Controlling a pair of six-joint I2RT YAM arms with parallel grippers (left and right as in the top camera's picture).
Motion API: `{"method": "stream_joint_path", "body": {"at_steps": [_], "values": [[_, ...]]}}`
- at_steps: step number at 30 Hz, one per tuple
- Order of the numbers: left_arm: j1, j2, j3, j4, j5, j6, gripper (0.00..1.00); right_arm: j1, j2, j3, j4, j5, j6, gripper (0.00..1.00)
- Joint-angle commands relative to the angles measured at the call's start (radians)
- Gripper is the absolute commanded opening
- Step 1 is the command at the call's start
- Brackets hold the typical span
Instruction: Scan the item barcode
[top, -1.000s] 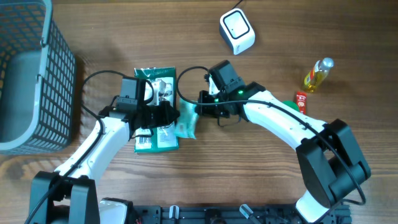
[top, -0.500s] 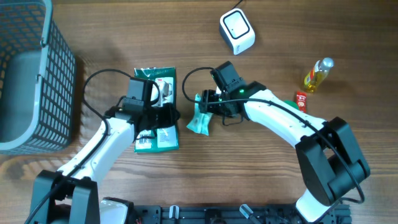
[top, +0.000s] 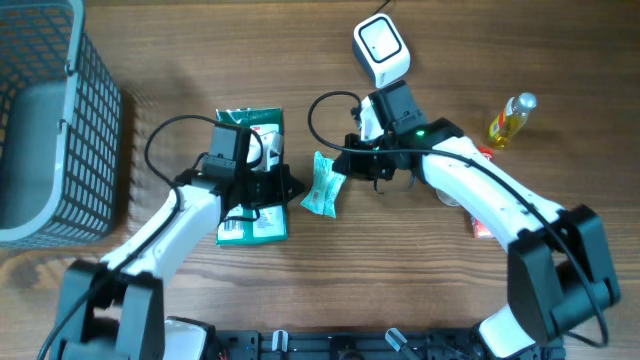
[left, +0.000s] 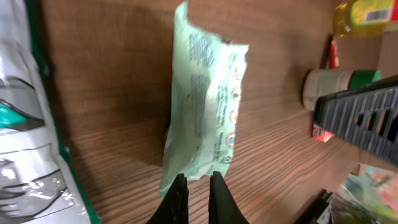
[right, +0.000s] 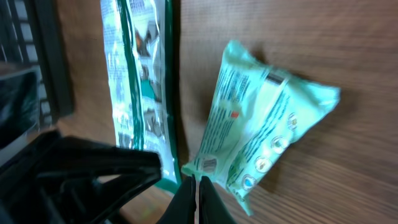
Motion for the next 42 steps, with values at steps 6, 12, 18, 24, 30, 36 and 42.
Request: {"method": "stream_joint_path", "body": {"at_steps": [6, 12, 18, 24, 30, 36, 42], "values": [[-0.005, 0.133, 0.016, 0.051, 0.124, -0.002, 0.04, 0.004, 0.09, -0.057, 0.056, -0.106, -0.013, 0.04], [-0.001, 0.131, 0.059, 0.053, 0.162, -0.003, 0.04, 0.004, 0.109, -0.059, 0.057, -0.111, -0.017, 0.04], [-0.006, 0.128, 0.143, -0.041, 0.193, -0.002, 0.04, 0.004, 0.109, -0.059, 0.071, -0.108, -0.017, 0.04], [-0.066, 0.135, 0.141, -0.1, 0.084, 0.027, 0.04, 0.004, 0.109, -0.059, 0.089, -0.106, -0.021, 0.04], [-0.077, 0.137, 0.139, -0.108, 0.0, 0.028, 0.04, 0.004, 0.109, -0.06, 0.089, -0.106, -0.029, 0.04], [-0.077, 0.137, 0.139, -0.108, -0.034, 0.027, 0.04, 0.004, 0.109, -0.06, 0.089, -0.106, -0.032, 0.04], [-0.077, 0.15, 0.139, -0.108, -0.059, 0.024, 0.04, 0.004, 0.109, -0.06, 0.089, -0.107, -0.032, 0.04]]}}
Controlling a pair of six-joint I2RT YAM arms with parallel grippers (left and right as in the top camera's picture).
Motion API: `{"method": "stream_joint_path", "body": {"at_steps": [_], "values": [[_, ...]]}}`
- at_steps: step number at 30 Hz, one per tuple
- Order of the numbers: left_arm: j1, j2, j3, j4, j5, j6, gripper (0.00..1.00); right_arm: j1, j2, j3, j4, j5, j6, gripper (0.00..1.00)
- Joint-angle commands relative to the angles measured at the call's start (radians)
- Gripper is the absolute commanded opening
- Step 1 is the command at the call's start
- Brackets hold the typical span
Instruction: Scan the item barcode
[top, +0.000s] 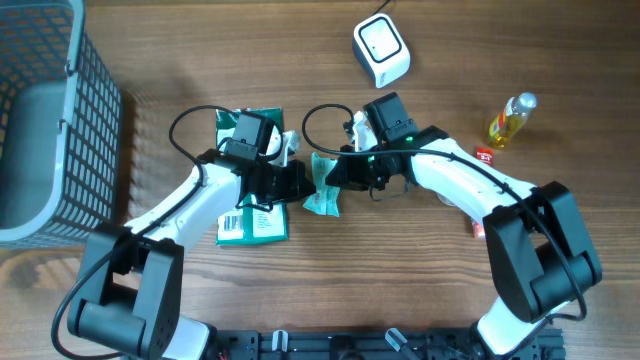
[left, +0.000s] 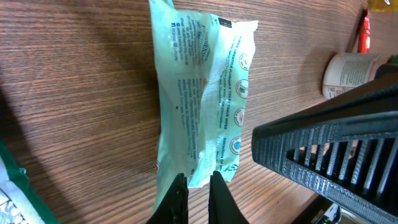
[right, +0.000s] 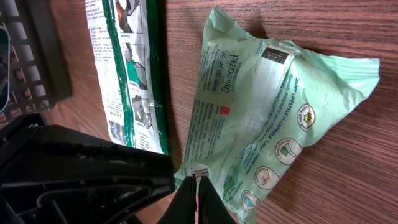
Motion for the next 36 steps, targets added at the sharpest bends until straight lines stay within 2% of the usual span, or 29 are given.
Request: {"method": "stream_joint_path", "body": {"at_steps": [1, 8, 13, 22, 28, 33, 36], "values": [[-0.004, 0.029, 0.008, -0.001, -0.017, 0.012, 0.04, 0.005, 0.021, -0.014, 0.005, -0.017, -0.016, 0.04], [-0.003, 0.029, 0.008, 0.039, 0.137, 0.011, 0.04, 0.023, 0.021, -0.014, 0.005, 0.027, -0.011, 0.04], [-0.003, 0.041, 0.008, 0.038, 0.14, 0.012, 0.04, 0.023, 0.021, -0.014, 0.005, 0.028, -0.004, 0.04], [-0.003, 0.156, 0.008, 0.087, 0.088, 0.012, 0.04, 0.023, 0.022, -0.047, 0.027, 0.038, 0.001, 0.04], [-0.004, 0.162, 0.008, 0.09, 0.06, 0.012, 0.04, 0.022, 0.023, -0.183, 0.187, 0.114, 0.135, 0.04], [-0.003, 0.162, 0.008, 0.09, 0.01, 0.012, 0.04, 0.022, 0.023, -0.23, 0.158, 0.308, 0.266, 0.04], [-0.003, 0.162, 0.008, 0.087, -0.067, 0.008, 0.04, 0.022, 0.023, -0.23, 0.142, 0.334, 0.291, 0.04]]}}
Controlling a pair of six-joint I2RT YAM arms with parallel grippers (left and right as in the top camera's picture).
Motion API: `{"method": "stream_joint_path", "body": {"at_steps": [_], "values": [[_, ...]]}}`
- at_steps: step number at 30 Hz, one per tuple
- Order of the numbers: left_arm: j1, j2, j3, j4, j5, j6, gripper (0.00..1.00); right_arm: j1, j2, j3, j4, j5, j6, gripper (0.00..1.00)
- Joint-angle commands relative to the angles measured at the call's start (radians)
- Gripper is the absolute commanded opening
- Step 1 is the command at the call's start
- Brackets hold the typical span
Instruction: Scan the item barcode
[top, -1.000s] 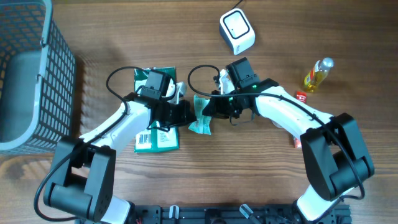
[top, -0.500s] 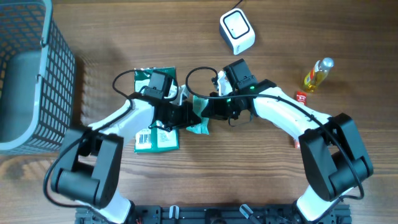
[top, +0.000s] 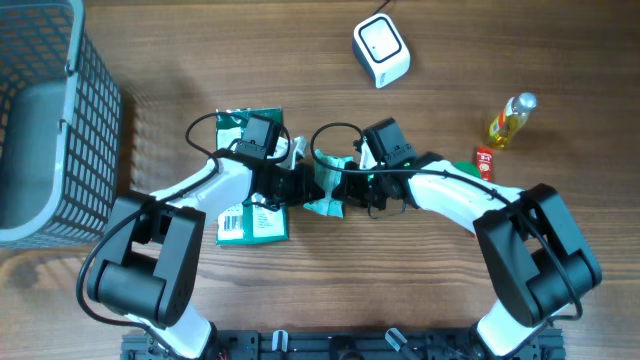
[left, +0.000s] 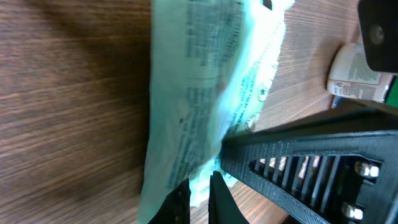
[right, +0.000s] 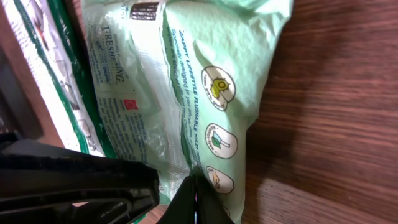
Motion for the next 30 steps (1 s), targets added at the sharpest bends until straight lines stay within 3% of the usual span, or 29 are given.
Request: {"method": "stream_joint_path", "body": {"at_steps": [1, 9, 14, 16, 21, 26, 30], "values": [[0.004, 0.021, 0.005, -0.006, -0.175, -0.005, 0.04, -0.01, 0.033, -0.048, -0.05, 0.2, 0.06, 0.04], [0.004, 0.021, -0.019, -0.013, -0.344, -0.124, 0.04, -0.01, 0.033, -0.048, -0.067, 0.212, 0.08, 0.04], [0.006, 0.02, -0.017, -0.032, -0.349, -0.123, 0.08, -0.01, 0.033, -0.048, -0.07, 0.211, 0.08, 0.04], [0.018, 0.013, 0.0, -0.071, -0.348, -0.123, 0.04, -0.01, 0.033, -0.048, -0.071, 0.211, 0.08, 0.04], [0.084, -0.072, 0.13, -0.229, -0.275, -0.118, 0.04, -0.01, 0.032, -0.043, -0.077, 0.142, 0.078, 0.04], [0.097, -0.171, 0.167, -0.234, -0.224, -0.116, 0.04, -0.02, -0.01, 0.051, -0.134, -0.049, -0.006, 0.04], [0.087, -0.172, 0.164, -0.235, -0.161, -0.115, 0.04, -0.022, -0.084, 0.117, -0.148, -0.048, -0.074, 0.04]]}}
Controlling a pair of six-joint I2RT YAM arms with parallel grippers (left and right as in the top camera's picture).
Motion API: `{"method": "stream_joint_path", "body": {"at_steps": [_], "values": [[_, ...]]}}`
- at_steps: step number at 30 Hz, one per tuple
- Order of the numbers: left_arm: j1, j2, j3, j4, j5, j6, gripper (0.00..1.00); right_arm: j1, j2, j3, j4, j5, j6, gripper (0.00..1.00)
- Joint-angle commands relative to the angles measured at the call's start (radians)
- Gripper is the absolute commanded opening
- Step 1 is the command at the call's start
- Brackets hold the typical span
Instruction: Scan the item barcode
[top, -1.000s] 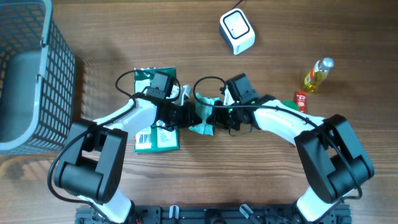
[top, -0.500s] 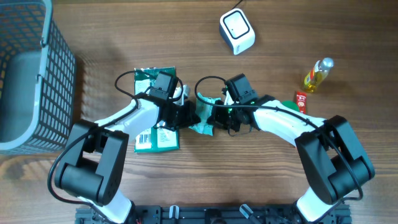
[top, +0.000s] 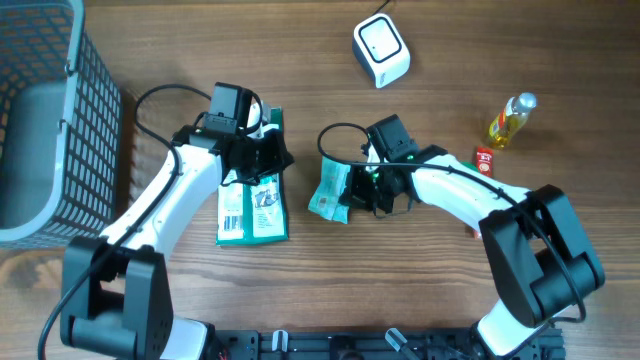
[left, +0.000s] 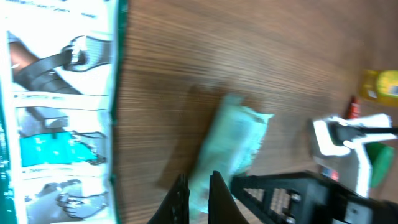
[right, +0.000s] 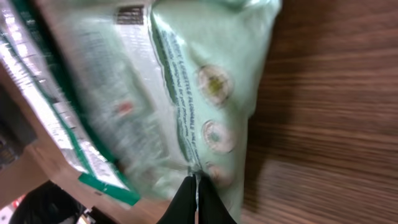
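The item is a light green packet (top: 328, 193) with small print, lying left of my right gripper (top: 352, 190). In the right wrist view the right gripper (right: 196, 182) is shut on a seam of the packet (right: 186, 93), with a barcode patch near the packet's top edge. Whether the packet is off the wood cannot be told. My left gripper (top: 268, 158) is shut and holds nothing, above the edge of a green-and-white bag (top: 250, 205). From the left wrist the packet (left: 231, 146) lies ahead of the left gripper (left: 199, 193). The white scanner (top: 381, 49) stands at the back.
A grey mesh basket (top: 45, 120) fills the far left. A yellow oil bottle (top: 510, 118) and a small red item (top: 484, 155) are at the right. The green-and-white bag (left: 56, 112) lies flat beside the packet.
My left gripper was at the packet beside the right gripper; it is now back to the left over the green-and-white bag. The right gripper still pinches the packet, which now sits slightly further right.
Both grippers stood shut on either side of the packet, a little apart from it. Then both were closer, tips at its lower edge. Then both were pressed in at it, the right one on its seam. Now only the right one holds it.
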Motion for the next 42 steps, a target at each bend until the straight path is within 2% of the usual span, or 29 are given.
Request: {"method": "stream_joint_path", "body": {"at_steps": [1, 5, 9, 16, 23, 27, 31, 36, 39, 42], "values": [[-0.016, 0.0, 0.002, -0.001, 0.054, 0.002, 0.04, -0.005, -0.084, 0.07, 0.032, -0.021, -0.09, 0.04], [-0.051, 0.031, 0.002, -0.001, 0.056, 0.01, 0.04, -0.006, -0.096, 0.07, 0.161, -0.004, -0.136, 0.04], [-0.09, 0.068, 0.001, -0.001, 0.072, 0.028, 0.04, -0.006, -0.079, 0.069, 0.175, 0.099, -0.136, 0.04], [-0.159, 0.14, 0.0, -0.005, 0.072, 0.027, 0.04, -0.006, 0.029, 0.068, 0.249, 0.134, -0.144, 0.04], [-0.211, 0.186, 0.0, -0.004, 0.059, 0.028, 0.04, -0.006, 0.06, 0.068, 0.129, 0.194, -0.124, 0.04], [-0.219, 0.197, 0.0, -0.004, -0.106, 0.028, 0.04, -0.006, 0.04, 0.068, 0.015, 0.151, -0.047, 0.04], [-0.201, 0.196, 0.0, 0.027, -0.249, 0.028, 0.04, -0.006, 0.014, 0.068, -0.114, 0.138, -0.032, 0.04], [-0.174, 0.195, 0.003, 0.138, -0.248, 0.027, 0.04, -0.005, -0.007, 0.069, -0.193, 0.118, -0.068, 0.04], [-0.161, 0.177, 0.024, 0.115, -0.231, 0.027, 0.04, -0.011, -0.063, 0.091, -0.191, 0.116, -0.12, 0.04], [-0.142, 0.129, 0.033, 0.07, -0.081, 0.028, 0.04, -0.018, -0.135, 0.098, -0.143, 0.128, -0.164, 0.04]]}}
